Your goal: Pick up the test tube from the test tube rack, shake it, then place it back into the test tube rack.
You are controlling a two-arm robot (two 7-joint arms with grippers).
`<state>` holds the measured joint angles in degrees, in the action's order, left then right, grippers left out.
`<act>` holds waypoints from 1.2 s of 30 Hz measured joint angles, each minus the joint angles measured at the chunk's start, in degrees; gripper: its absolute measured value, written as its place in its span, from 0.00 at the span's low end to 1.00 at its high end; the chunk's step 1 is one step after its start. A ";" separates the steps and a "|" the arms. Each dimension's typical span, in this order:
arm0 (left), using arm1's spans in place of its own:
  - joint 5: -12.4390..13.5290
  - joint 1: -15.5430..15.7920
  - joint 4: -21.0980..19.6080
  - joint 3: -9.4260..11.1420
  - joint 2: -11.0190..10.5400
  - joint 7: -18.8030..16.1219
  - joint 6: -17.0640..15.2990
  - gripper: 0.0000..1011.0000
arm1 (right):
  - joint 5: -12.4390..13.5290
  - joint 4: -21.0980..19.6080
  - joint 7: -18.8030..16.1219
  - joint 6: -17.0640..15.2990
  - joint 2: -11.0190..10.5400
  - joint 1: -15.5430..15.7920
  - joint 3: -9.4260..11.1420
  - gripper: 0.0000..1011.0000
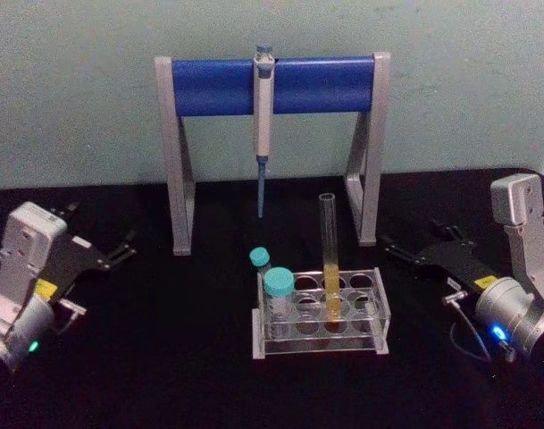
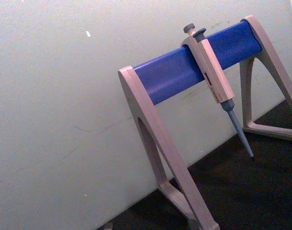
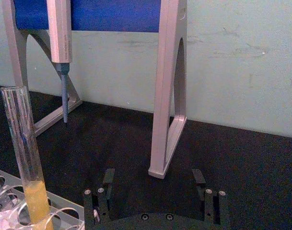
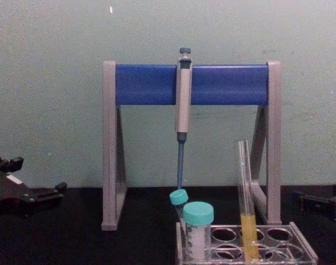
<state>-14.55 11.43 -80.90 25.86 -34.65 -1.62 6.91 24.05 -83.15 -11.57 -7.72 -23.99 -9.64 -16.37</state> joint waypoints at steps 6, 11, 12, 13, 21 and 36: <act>0.00 0.00 0.00 0.00 0.00 0.00 0.00 0.99 | -0.01 -0.03 0.00 0.03 -0.02 0.00 0.00 0.99; 0.00 0.00 0.00 0.00 0.00 0.00 0.00 0.99 | -0.01 -0.03 0.00 0.03 -0.02 0.00 0.00 0.99; 0.00 0.00 0.00 0.00 0.00 0.00 0.00 0.99 | -0.01 -0.03 0.00 0.03 -0.02 0.00 0.00 0.99; 0.00 0.00 0.00 0.00 0.00 0.00 0.00 0.99 | -0.01 -0.03 0.00 0.03 -0.02 0.00 0.00 0.99; 0.00 0.00 0.00 0.00 0.00 0.00 0.00 0.99 | -0.01 -0.03 0.00 0.03 -0.02 0.00 0.00 0.99; 0.00 0.00 0.00 0.00 0.00 0.00 0.00 0.99 | -0.01 -0.03 0.00 0.03 -0.02 0.00 0.00 0.99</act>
<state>-14.55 11.43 -80.90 25.86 -34.65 -1.62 6.91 24.04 -83.18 -11.57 -7.69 -24.00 -9.63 -16.37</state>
